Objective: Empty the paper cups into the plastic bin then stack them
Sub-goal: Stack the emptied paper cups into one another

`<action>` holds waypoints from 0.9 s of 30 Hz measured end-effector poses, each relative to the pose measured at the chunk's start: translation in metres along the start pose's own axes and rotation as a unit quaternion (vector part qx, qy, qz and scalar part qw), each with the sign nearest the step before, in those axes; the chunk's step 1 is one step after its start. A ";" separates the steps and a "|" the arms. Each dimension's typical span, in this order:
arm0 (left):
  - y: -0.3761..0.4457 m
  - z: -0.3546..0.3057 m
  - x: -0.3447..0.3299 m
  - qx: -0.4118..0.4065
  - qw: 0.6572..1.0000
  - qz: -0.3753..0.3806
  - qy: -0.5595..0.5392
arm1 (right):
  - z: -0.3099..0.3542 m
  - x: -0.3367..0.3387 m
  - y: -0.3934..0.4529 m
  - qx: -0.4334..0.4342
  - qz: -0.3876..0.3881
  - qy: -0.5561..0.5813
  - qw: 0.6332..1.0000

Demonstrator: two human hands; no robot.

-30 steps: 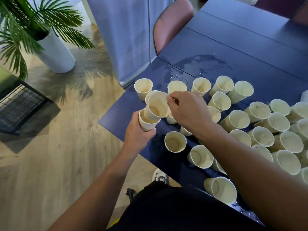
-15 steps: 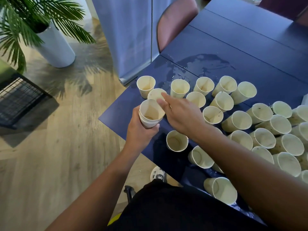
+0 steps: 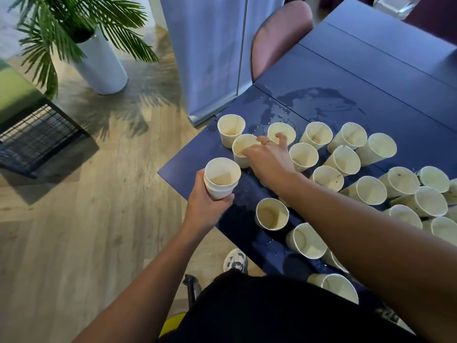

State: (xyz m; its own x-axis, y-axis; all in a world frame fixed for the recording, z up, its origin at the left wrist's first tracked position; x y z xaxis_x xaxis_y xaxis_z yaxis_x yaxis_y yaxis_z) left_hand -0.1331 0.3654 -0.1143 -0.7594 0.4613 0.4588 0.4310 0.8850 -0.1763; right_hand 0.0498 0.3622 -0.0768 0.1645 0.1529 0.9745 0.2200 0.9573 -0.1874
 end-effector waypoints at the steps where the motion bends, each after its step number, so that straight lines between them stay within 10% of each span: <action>1: 0.000 0.001 0.000 0.002 1.000 0.001 -0.001 | 0.000 -0.002 0.001 -0.006 0.002 -0.002 1.000; 18: 0.000 -0.001 -0.011 0.016 0.999 0.035 0.025 | -0.006 0.121 -0.060 -0.006 -0.274 0.263 0.925; 27: 0.016 -0.010 -0.022 0.028 0.999 0.043 0.007 | 0.025 0.123 -0.080 0.090 -0.202 0.232 0.947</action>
State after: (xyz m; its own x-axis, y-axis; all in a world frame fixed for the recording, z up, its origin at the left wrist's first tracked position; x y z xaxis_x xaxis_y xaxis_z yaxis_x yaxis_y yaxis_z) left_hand -0.1046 0.3683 -0.1191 -0.7130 0.5357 0.4524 0.4666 0.8441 -0.2641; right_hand 0.0284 0.3110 0.0610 0.5153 -0.3183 0.7957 0.1941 0.9477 0.2534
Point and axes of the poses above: each hand's wrist, its own y-axis towards the middle knuckle, its own x-axis out of the back of the hand, z = x × y, the point moved 9 cm from there along y, towards the middle knuckle, and after that the axes turned 11 degrees about y, right-handed, at the moved point
